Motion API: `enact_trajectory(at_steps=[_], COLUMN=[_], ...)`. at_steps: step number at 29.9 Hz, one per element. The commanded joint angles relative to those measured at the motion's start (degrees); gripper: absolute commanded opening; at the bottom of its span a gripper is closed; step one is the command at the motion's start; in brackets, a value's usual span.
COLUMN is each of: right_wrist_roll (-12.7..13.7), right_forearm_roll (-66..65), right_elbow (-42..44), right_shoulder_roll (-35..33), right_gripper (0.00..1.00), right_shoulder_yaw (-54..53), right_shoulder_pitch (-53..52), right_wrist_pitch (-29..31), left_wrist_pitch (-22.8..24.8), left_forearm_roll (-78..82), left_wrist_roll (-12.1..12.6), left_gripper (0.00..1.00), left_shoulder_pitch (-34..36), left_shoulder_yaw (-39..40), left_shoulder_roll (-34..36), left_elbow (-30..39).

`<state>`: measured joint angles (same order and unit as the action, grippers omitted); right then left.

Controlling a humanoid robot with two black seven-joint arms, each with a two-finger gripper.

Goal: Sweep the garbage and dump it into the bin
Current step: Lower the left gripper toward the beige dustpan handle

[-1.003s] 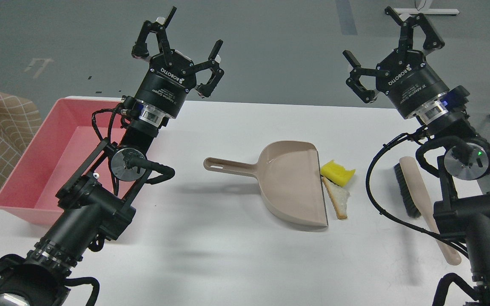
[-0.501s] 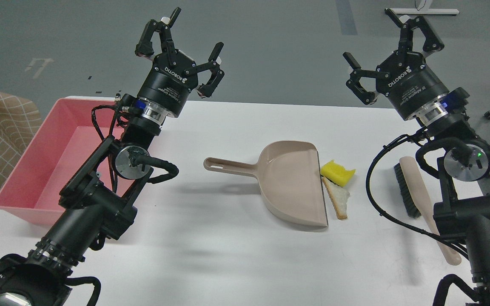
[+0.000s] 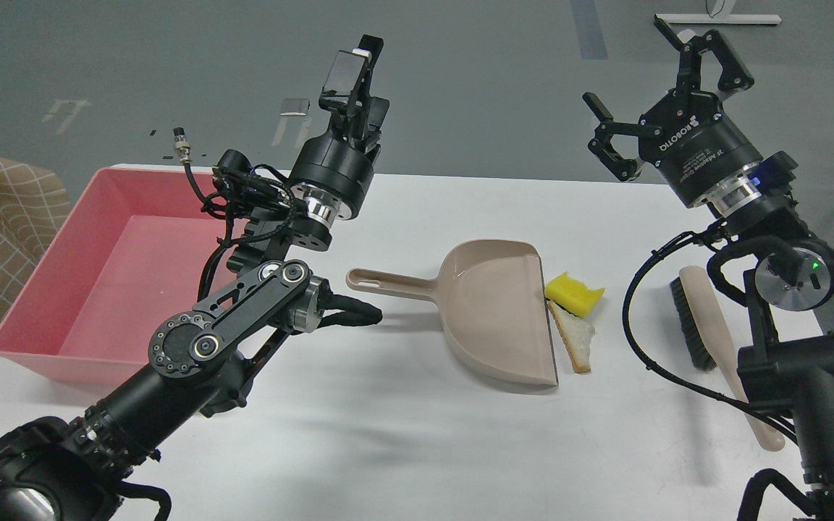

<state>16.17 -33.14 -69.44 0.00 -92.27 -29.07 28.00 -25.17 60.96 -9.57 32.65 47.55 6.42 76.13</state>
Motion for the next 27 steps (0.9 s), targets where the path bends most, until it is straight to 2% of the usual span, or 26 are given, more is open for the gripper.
enact_trajectory(at_steps=[1,5,9,14,20,27], right_wrist_roll=[0.00,-0.09,-0.09,-0.18,-0.26,-0.35], right_forearm_roll=[0.00,0.00,0.00,0.00,0.00,-0.09], right_elbow=[-0.08,-0.08,0.01,0.10,0.10,0.27], right_shoulder_roll=[0.00,0.00,0.00,0.00,0.00,0.00], right_gripper=[1.00,1.00,1.00,1.00,1.00,1.00], right_shoulder_yaw=[-0.02,-0.02,-0.02,-0.02,-0.10,-0.28], right_shoulder_pitch=[0.50,0.86,1.12,1.38,2.17,2.88], right_wrist_pitch=[0.00,0.00,0.00,0.00,0.00,0.00], left_wrist_pitch=[-1.90,-2.61,-2.83,-2.83,-2.83,-2.83], left_forearm_roll=[1.35,1.35,1.26,1.35,1.87,5.12], left_wrist_roll=[0.61,2.80,6.49,8.60,8.69,8.52], left_gripper=[0.99,0.99,0.99,0.99,0.99,0.98], left_shoulder_pitch=[0.22,0.13,-1.70,-6.27,-13.74,-20.69], left_shoulder_yaw=[-0.35,-0.27,-0.27,-0.35,-0.35,-0.35], left_shoulder_roll=[1.22,4.12,8.51,11.24,13.71,12.92], left_elbow=[0.95,4.02,10.77,18.07,23.89,24.86])
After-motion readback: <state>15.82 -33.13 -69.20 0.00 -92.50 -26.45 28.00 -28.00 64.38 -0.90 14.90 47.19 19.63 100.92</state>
